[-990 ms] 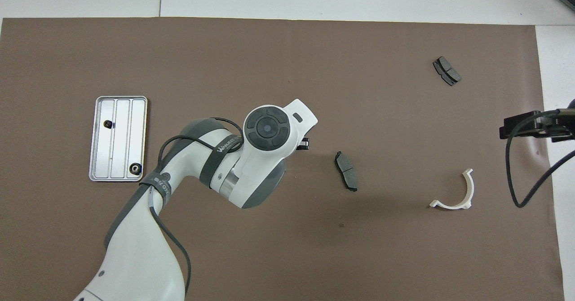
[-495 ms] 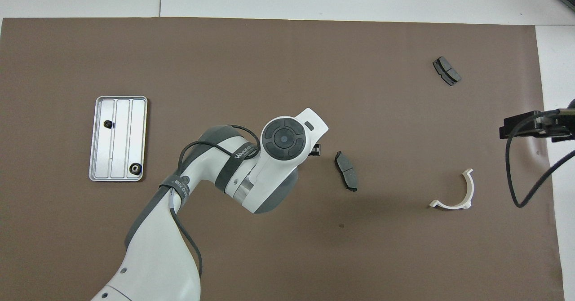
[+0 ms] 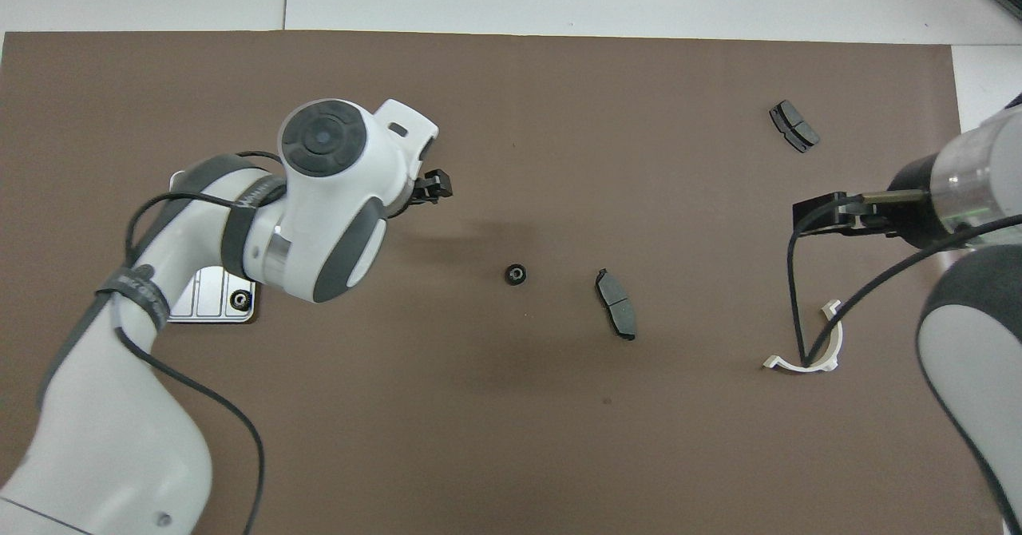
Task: Place bearing gear from tray to pile
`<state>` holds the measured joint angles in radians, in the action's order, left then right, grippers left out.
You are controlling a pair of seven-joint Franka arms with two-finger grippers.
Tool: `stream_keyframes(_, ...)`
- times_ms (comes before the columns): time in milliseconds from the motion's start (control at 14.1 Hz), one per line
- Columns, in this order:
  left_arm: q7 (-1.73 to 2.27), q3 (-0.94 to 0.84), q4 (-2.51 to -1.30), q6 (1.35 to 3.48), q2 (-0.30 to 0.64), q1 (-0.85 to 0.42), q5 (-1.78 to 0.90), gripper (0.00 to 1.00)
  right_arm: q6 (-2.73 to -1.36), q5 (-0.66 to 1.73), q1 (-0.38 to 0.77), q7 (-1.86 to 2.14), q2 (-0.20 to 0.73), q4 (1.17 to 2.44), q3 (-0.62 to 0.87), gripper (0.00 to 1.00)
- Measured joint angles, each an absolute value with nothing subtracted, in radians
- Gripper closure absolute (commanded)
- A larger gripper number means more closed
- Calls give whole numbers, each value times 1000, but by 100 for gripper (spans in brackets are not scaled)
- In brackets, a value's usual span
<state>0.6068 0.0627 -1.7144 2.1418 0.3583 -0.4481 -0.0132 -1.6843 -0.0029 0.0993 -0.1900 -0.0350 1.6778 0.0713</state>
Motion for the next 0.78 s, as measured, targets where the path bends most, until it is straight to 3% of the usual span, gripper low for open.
stream_keyframes(424, 224, 65, -1789, 2134, 347, -152, -11, 0, -1951, -3, 104, -503, 135, 1714, 296, 0)
stream_keyframes(777, 97, 64, -1884, 2234, 323, -66, -11, 15, -2200, -34, 112, -601, 230, 1828, 386, 0)
